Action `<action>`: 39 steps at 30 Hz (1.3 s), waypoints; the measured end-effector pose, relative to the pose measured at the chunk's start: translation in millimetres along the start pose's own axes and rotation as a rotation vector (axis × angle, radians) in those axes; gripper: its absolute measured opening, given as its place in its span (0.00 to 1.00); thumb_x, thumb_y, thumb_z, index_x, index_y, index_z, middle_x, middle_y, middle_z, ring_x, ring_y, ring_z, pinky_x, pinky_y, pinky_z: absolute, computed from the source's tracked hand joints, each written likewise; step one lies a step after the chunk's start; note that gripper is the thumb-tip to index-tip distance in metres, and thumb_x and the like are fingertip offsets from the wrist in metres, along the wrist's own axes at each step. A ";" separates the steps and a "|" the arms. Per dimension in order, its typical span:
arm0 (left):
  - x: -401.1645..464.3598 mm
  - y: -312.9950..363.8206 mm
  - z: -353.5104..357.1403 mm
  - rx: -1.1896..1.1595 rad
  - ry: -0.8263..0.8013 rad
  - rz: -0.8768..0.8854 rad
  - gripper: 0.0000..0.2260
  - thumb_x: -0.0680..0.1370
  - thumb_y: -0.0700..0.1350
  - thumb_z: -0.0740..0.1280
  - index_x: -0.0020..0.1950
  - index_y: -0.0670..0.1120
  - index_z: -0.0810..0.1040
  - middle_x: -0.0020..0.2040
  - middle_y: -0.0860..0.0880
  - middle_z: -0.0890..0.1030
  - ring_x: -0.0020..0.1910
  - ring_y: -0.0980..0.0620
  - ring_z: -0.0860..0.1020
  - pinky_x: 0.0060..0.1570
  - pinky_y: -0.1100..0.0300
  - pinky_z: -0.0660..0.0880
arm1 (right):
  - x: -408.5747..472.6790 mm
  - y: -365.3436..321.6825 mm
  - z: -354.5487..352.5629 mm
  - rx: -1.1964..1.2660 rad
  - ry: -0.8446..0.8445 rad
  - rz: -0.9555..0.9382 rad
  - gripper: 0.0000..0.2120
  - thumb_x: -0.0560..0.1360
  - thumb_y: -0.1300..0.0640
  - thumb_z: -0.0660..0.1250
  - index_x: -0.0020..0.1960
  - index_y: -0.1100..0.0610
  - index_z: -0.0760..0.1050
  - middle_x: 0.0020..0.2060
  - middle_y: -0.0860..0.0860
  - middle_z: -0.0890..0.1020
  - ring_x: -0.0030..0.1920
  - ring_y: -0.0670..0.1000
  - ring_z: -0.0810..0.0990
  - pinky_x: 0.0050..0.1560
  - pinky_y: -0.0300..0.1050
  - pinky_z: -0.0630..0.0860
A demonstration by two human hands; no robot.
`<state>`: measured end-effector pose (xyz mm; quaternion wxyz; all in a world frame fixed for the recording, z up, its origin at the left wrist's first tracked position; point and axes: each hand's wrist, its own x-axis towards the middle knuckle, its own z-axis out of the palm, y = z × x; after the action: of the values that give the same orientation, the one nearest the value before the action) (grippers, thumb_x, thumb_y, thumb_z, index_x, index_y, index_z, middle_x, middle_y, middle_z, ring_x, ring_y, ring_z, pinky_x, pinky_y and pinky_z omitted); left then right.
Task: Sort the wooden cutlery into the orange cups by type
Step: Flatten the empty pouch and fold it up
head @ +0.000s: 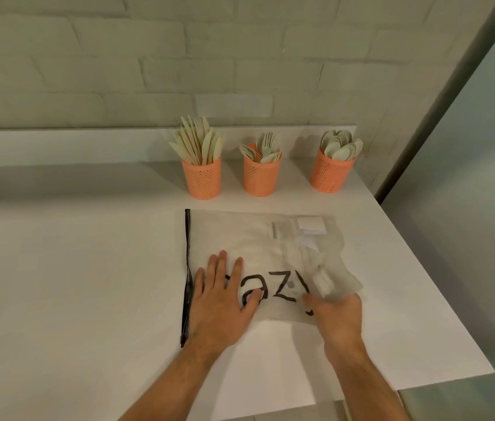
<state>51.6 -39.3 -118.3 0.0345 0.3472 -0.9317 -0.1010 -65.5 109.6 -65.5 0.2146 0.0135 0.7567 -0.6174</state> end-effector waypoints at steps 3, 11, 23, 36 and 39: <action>-0.1 -0.5 -0.5 -0.013 -0.006 0.001 0.34 0.78 0.69 0.42 0.80 0.55 0.39 0.80 0.48 0.35 0.77 0.49 0.32 0.76 0.49 0.35 | -8.5 -12.2 -1.4 0.213 -0.081 -0.071 0.13 0.76 0.62 0.71 0.59 0.50 0.80 0.49 0.46 0.87 0.50 0.45 0.85 0.45 0.35 0.77; 0.1 -1.7 -6.4 -0.144 0.034 0.047 0.35 0.76 0.71 0.41 0.80 0.59 0.48 0.81 0.52 0.40 0.79 0.51 0.36 0.76 0.51 0.36 | -16.4 -4.2 8.8 -0.190 -0.321 -0.456 0.35 0.73 0.74 0.68 0.69 0.42 0.67 0.53 0.33 0.81 0.56 0.33 0.79 0.51 0.29 0.77; 1.8 -18.4 -70.9 -1.261 0.030 -0.259 0.22 0.83 0.61 0.51 0.53 0.54 0.82 0.52 0.55 0.83 0.54 0.58 0.78 0.57 0.59 0.71 | -6.9 14.2 28.5 -0.667 -0.240 -1.049 0.42 0.67 0.79 0.68 0.69 0.42 0.72 0.66 0.43 0.76 0.59 0.49 0.75 0.60 0.27 0.67; 37.4 -65.5 -91.8 -0.786 0.021 -0.485 0.08 0.75 0.44 0.69 0.43 0.39 0.80 0.37 0.48 0.78 0.36 0.50 0.75 0.35 0.61 0.71 | -6.0 39.8 34.7 -0.809 -0.304 -1.028 0.35 0.62 0.75 0.73 0.63 0.52 0.71 0.57 0.49 0.75 0.52 0.51 0.75 0.45 0.39 0.77; 39.8 -69.3 -87.3 -0.667 0.048 -0.488 0.07 0.76 0.45 0.68 0.42 0.41 0.80 0.39 0.48 0.77 0.35 0.50 0.75 0.34 0.61 0.71 | -5.2 43.0 33.4 -0.815 -0.317 -0.907 0.22 0.68 0.72 0.71 0.58 0.55 0.75 0.52 0.47 0.74 0.45 0.47 0.76 0.38 0.36 0.76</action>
<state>77.6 -130.8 -48.0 0.1417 0.5301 -0.7372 -0.3943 -38.3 89.7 -108.4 0.0289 -0.4832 0.8207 -0.3036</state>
